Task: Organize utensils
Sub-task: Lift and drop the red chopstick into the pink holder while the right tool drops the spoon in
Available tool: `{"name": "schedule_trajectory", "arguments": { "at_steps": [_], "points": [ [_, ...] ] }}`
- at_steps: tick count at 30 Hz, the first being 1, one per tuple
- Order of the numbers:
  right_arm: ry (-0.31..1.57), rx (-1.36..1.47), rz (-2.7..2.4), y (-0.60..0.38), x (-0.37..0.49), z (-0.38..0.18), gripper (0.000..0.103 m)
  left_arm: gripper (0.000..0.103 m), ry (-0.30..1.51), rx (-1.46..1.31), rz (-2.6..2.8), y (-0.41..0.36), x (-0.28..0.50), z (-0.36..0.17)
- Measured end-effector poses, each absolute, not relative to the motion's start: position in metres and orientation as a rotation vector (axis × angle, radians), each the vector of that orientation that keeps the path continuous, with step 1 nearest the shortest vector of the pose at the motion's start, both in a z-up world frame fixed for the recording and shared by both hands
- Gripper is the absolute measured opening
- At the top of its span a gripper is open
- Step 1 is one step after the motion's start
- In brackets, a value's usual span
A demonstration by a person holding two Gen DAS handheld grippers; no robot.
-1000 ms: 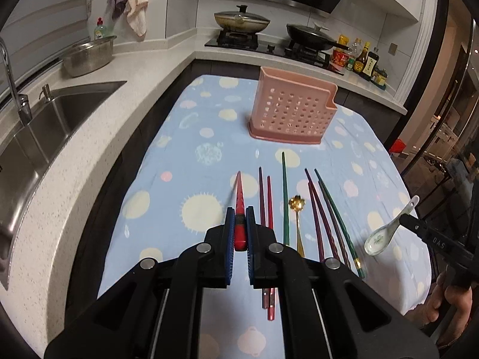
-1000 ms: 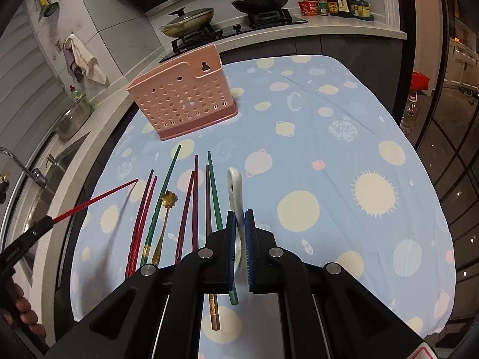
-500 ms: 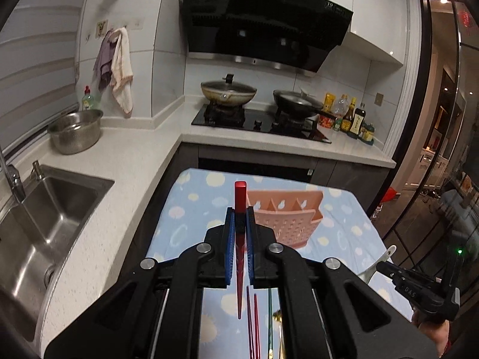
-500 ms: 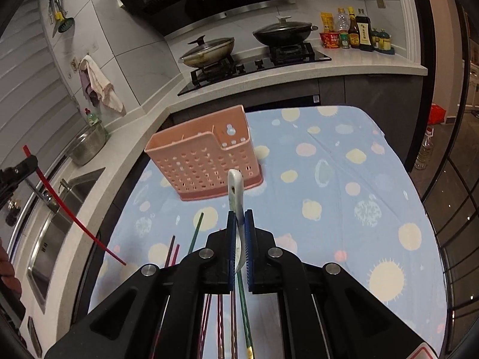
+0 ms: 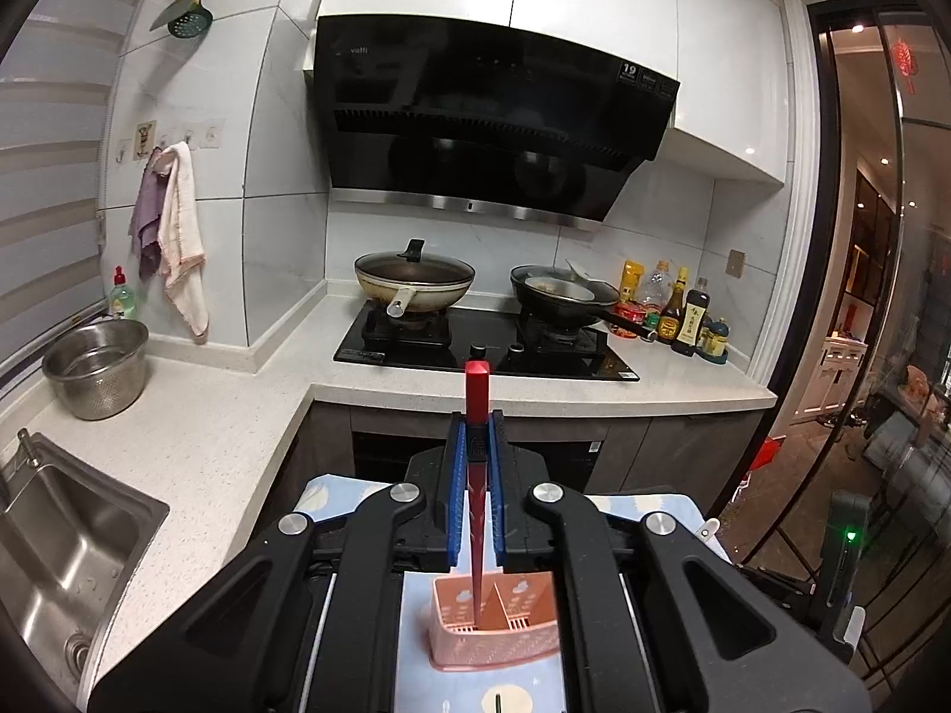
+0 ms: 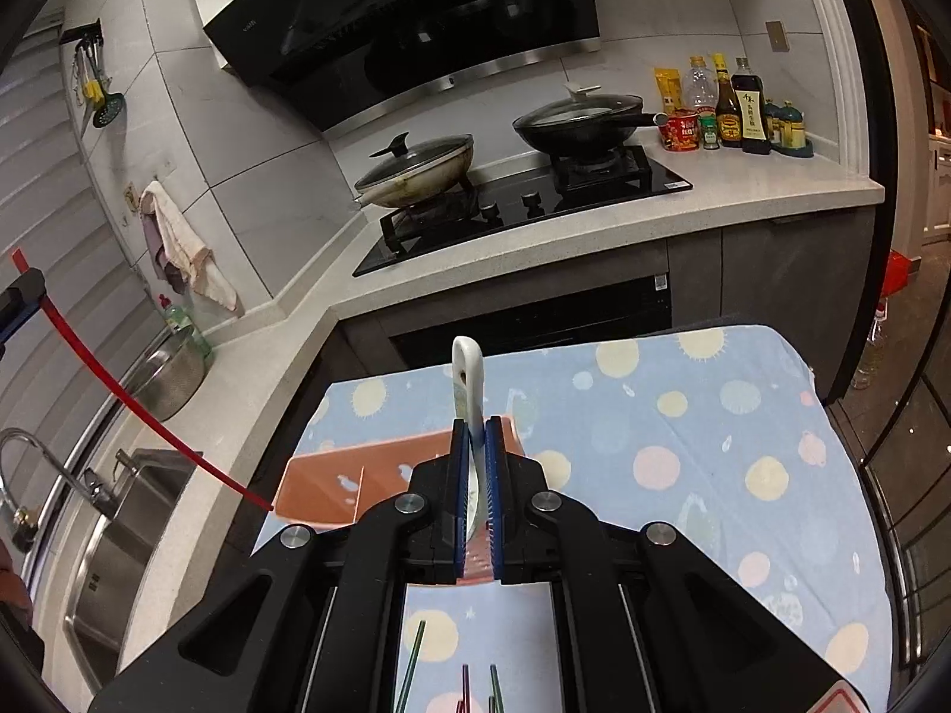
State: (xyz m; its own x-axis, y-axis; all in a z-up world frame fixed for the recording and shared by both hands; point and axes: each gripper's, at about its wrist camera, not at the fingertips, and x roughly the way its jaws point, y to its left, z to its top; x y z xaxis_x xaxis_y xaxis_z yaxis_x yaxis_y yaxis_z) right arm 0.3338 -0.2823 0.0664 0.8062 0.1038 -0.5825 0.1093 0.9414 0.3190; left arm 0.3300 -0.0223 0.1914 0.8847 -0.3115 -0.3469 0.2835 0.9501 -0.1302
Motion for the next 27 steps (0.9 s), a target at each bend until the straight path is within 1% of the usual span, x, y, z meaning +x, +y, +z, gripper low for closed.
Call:
{"name": "schedule_trajectory", "arguments": {
  "at_steps": [5, 14, 17, 18, 19, 20, 21, 22, 24, 26, 27],
  "points": [
    [0.689, 0.336, -0.018, -0.282, 0.365, 0.042, 0.006, 0.007, 0.45, -0.084, -0.311, -0.033, 0.362, 0.158],
    [0.777, 0.317, -0.013, -0.274, 0.385, 0.0, 0.006, 0.007, 0.569, -0.095, -0.298, -0.034, 0.385, 0.101],
    [0.767, 0.287, -0.027, -0.269, 0.381, -0.001, 0.009, 0.008, 0.602, -0.11, -0.289, -0.031, 0.388, 0.088],
    [0.76, 0.274, -0.034, -0.267, 0.379, 0.001, 0.014, 0.009, 0.606, -0.115, -0.283, -0.03, 0.387, 0.086],
    [0.754, 0.267, -0.039, -0.266, 0.376, 0.003, 0.022, 0.017, 0.609, -0.115, -0.271, -0.03, 0.386, 0.084],
    [0.749, 0.267, -0.039, -0.265, 0.374, 0.005, 0.026, 0.029, 0.609, -0.114, -0.265, -0.029, 0.384, 0.083],
    [0.747, 0.268, -0.039, -0.266, 0.372, 0.006, 0.031, 0.035, 0.607, -0.112, -0.255, -0.029, 0.381, 0.083],
    [0.743, 0.266, -0.04, -0.266, 0.368, 0.008, 0.032, 0.041, 0.603, -0.111, -0.245, -0.028, 0.378, 0.083],
    [0.735, 0.26, -0.044, -0.265, 0.36, 0.014, 0.033, 0.042, 0.598, -0.102, -0.241, -0.027, 0.37, 0.084],
    [0.729, 0.264, -0.043, -0.266, 0.35, 0.019, 0.036, 0.049, 0.595, -0.096, -0.23, -0.023, 0.363, 0.084],
    [0.725, 0.266, -0.044, -0.267, 0.343, 0.021, 0.038, 0.051, 0.594, -0.095, -0.226, -0.021, 0.359, 0.084]
  ]
}}
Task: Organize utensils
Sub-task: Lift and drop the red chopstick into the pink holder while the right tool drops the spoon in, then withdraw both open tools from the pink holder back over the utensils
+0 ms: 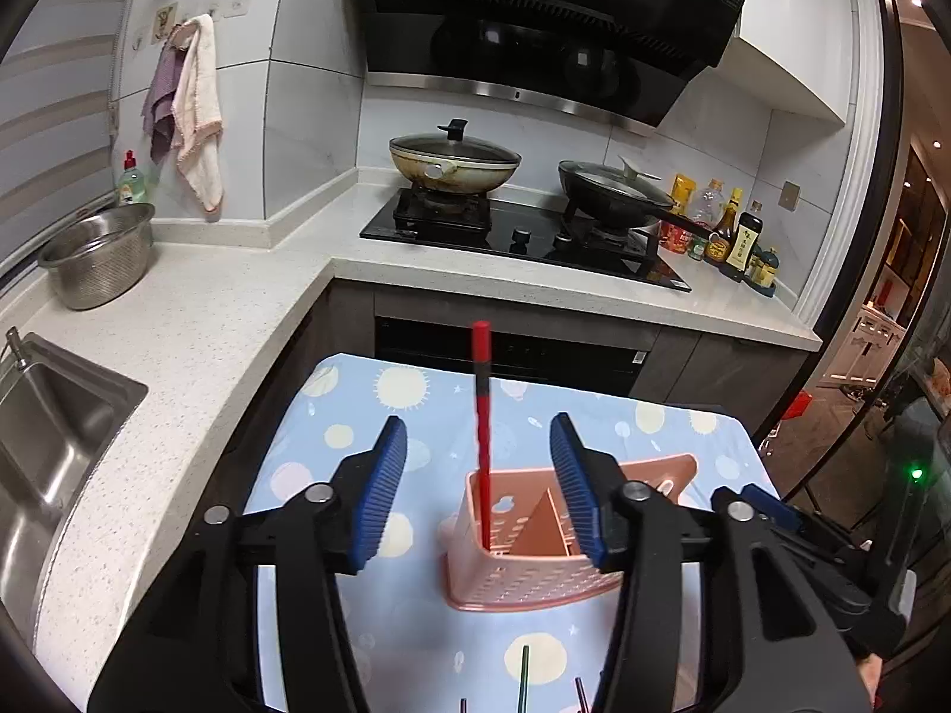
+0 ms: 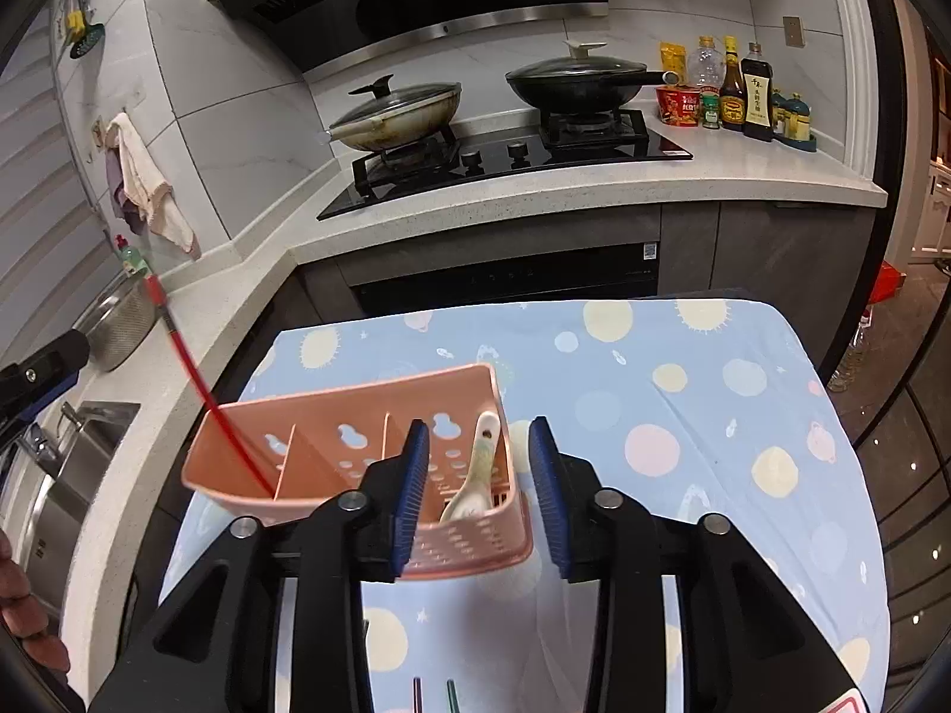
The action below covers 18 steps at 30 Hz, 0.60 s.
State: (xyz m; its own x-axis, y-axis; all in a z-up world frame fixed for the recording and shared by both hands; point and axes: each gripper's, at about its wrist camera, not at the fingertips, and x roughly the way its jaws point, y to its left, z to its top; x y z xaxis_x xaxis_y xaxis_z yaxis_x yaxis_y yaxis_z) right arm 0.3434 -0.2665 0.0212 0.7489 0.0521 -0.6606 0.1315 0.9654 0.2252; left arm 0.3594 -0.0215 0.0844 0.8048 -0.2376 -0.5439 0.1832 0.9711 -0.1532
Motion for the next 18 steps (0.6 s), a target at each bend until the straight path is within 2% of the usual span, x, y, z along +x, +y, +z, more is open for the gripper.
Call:
{"name": "schedule_trajectory", "arguments": {
  "at_steps": [8, 18],
  "points": [
    [0.731, 0.275, -0.039, -0.27, 0.273, 0.025, 0.042, 0.057, 0.638, -0.098, -0.206, 0.001, 0.31, 0.068],
    [0.827, 0.208, -0.048, -0.25, 0.167, -0.015, 0.042, 0.057, 0.782, -0.077, -0.185, 0.022, 0.227, 0.001]
  ]
}}
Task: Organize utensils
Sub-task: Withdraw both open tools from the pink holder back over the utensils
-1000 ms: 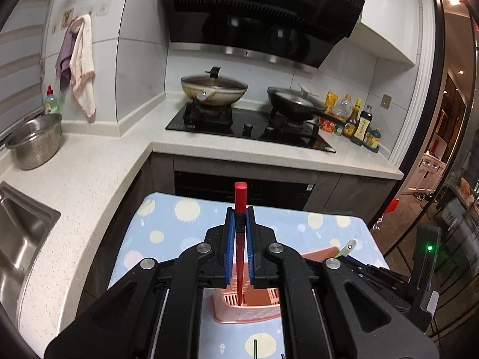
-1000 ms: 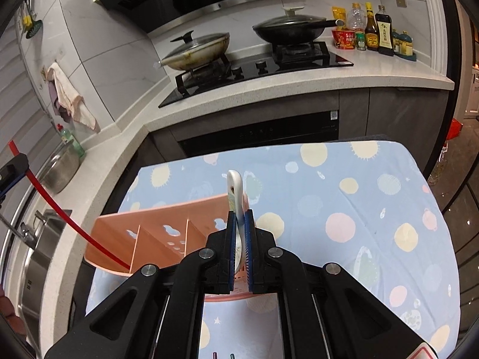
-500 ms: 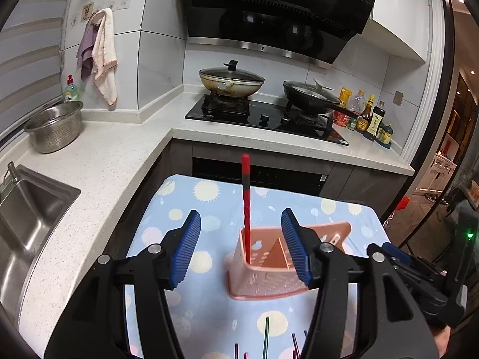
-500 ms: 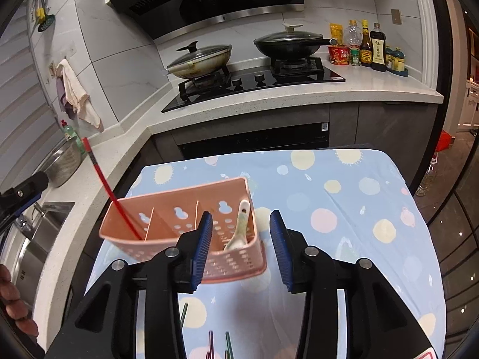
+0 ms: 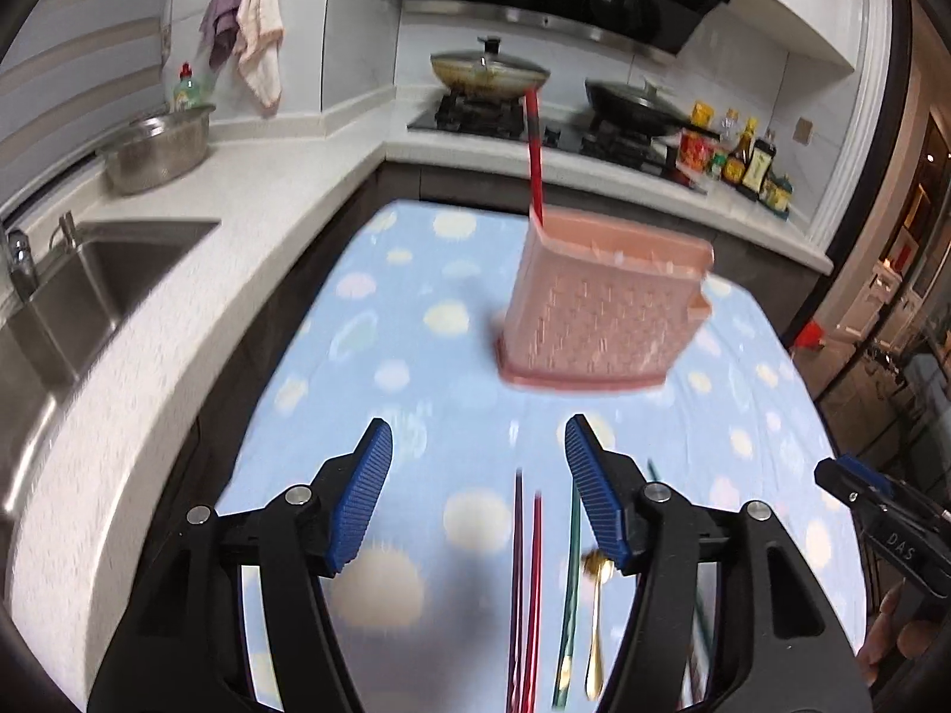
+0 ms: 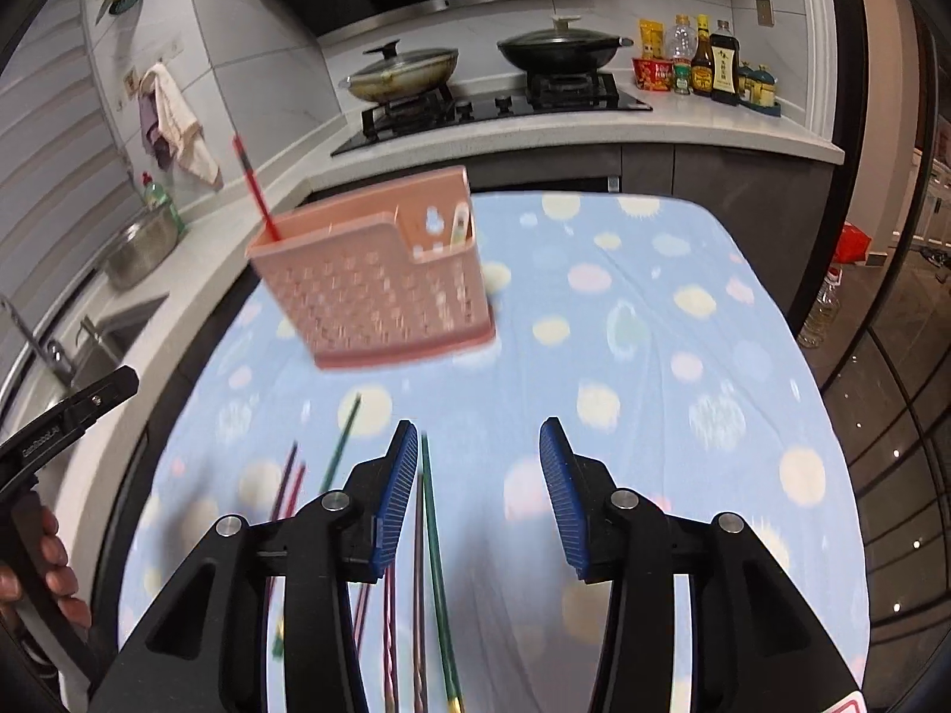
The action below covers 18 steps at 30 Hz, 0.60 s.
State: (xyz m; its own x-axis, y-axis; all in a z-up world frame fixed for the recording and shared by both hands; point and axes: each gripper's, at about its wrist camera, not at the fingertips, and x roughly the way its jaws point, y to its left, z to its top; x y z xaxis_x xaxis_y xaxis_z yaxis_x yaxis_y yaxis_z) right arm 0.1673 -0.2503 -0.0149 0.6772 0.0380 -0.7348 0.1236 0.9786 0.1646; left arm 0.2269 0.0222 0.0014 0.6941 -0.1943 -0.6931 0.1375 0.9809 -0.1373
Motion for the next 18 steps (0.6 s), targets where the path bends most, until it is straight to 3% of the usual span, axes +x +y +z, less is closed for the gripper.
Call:
{"name": "schedule_trajectory", "arguments": {
  "at_steps": [18],
  "points": [
    [1.009, 0.189, -0.007, -0.218, 0.072, -0.1, 0.038, 0.057, 1.009, -0.063, -0.188, 0.032, 0.126, -0.097]
  ]
}}
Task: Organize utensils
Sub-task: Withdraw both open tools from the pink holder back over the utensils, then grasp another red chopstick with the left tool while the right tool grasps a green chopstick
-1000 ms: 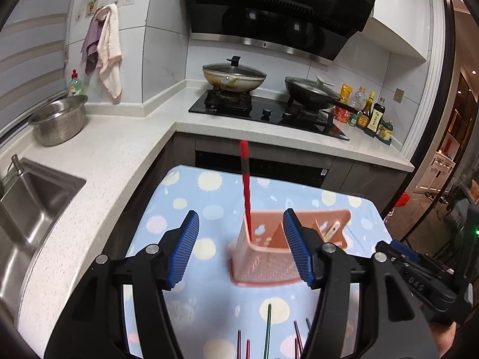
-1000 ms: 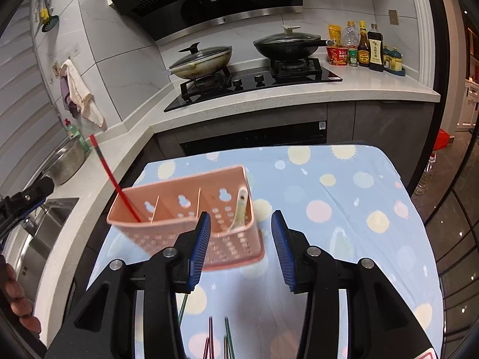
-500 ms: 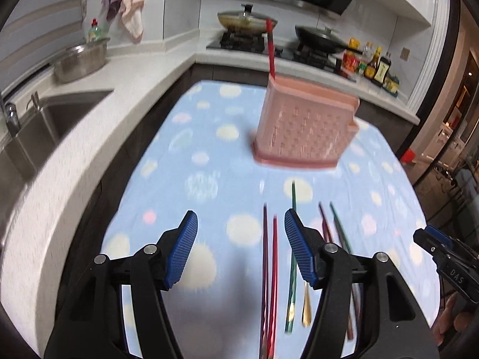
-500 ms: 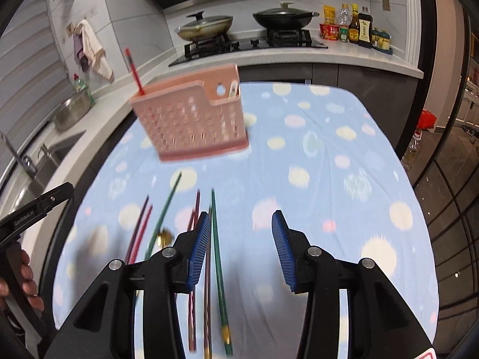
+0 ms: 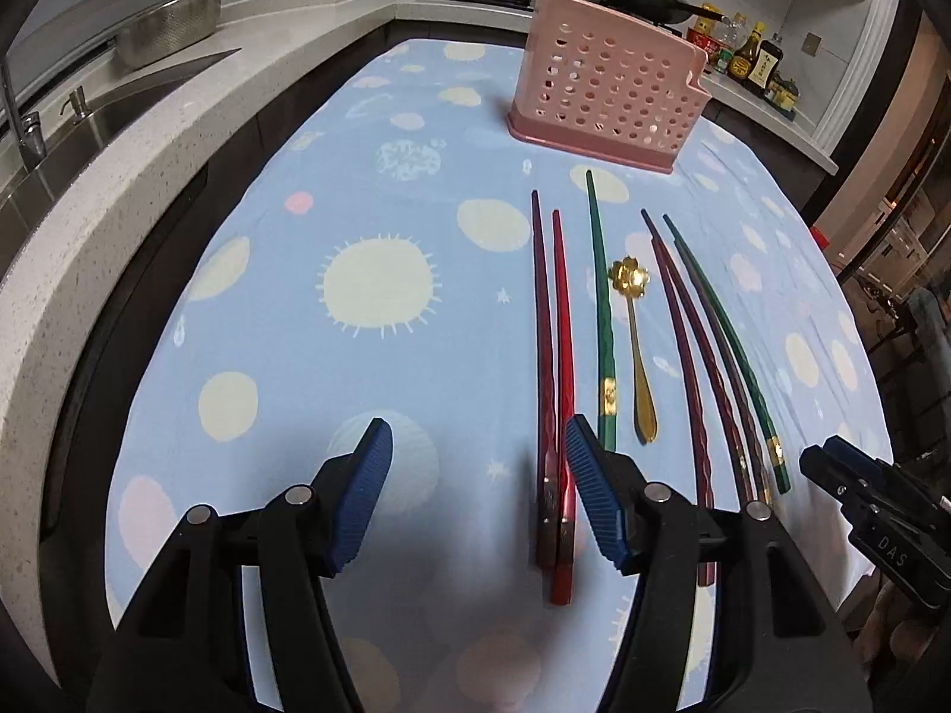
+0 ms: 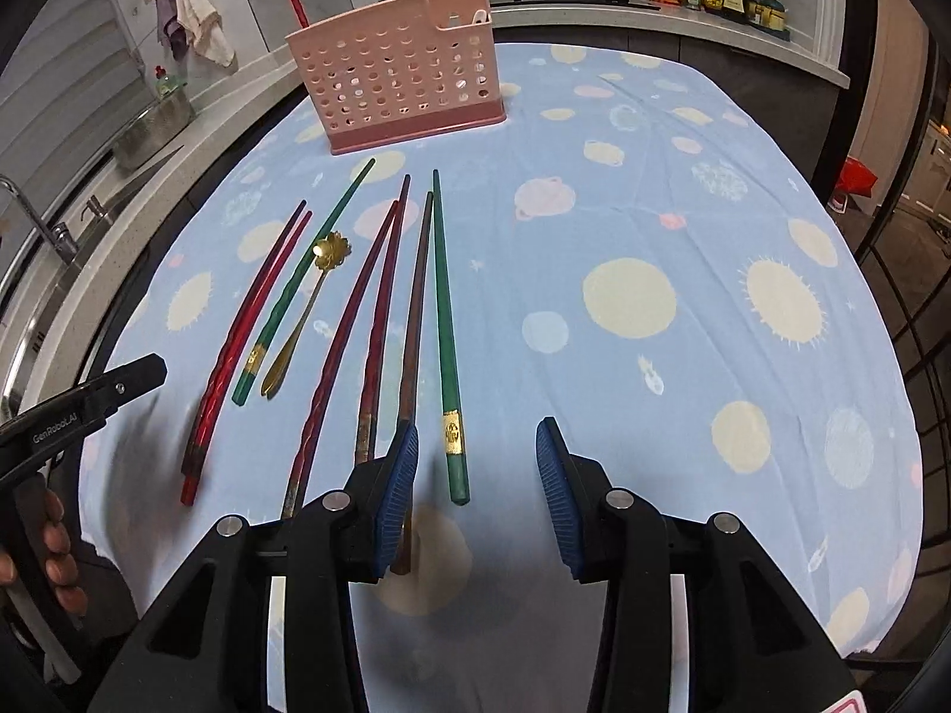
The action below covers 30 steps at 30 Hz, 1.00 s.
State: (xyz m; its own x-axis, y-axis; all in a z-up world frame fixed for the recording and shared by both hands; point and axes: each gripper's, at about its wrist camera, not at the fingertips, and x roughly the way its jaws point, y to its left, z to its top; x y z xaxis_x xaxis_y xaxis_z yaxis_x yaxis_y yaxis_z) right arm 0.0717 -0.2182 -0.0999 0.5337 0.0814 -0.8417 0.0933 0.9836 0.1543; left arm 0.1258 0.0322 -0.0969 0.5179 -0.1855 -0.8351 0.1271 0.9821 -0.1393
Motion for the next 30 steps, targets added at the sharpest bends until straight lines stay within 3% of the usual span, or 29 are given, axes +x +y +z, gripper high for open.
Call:
{"name": "schedule_trajectory", "arguments": {
  "at_steps": [13, 30],
  "points": [
    [1.035, 0.187, 0.002, -0.216, 0.074, -0.113, 0.025, 0.054, 1.042, -0.008, -0.212, 0.02, 0.116, -0.114],
    [1.054, 0.203, 0.009, -0.216, 0.079, -0.116, 0.025, 0.053, 1.047, 0.042, -0.193, 0.018, 0.118, -0.121]
  ]
}}
